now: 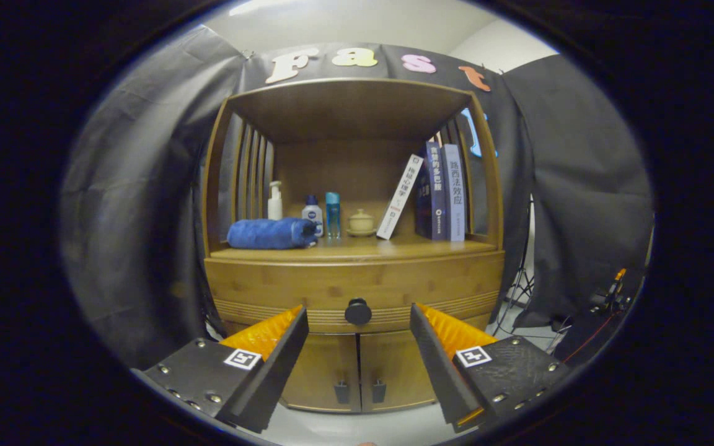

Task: Pull open the drawer, take out the items inside it, and place them on the countertop above the cabinet.

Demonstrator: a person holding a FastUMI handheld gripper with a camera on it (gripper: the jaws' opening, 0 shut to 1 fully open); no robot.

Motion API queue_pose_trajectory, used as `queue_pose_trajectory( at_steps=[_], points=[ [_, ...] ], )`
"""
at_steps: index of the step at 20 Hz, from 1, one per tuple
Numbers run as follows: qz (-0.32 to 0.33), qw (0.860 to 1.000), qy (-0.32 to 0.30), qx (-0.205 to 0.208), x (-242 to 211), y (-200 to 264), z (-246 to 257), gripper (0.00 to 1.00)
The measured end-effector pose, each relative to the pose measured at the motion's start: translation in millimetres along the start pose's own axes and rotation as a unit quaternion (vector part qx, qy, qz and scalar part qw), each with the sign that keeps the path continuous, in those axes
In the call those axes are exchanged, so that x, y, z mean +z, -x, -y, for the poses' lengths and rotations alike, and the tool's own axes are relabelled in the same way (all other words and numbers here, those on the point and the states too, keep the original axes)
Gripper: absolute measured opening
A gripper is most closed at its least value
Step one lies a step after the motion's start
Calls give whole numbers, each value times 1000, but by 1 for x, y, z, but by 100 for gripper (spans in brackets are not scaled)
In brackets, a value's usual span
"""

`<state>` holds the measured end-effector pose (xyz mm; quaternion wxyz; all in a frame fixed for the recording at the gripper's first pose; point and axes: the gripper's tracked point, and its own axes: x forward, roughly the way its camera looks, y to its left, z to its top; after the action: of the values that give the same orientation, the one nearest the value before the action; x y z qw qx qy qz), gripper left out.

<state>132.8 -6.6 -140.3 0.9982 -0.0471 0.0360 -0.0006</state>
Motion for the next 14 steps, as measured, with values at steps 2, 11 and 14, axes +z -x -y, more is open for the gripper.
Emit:
queue_pose_trajectory(
  at_steps=[2,11,14],
  points=[
    [-14,1000,10,6,-15,-18,-6,98],
    [-52,998,-27,-4,-44,-112,11,91],
    [-68,998,-13,-5,-56,-126,6,78]
  ],
)
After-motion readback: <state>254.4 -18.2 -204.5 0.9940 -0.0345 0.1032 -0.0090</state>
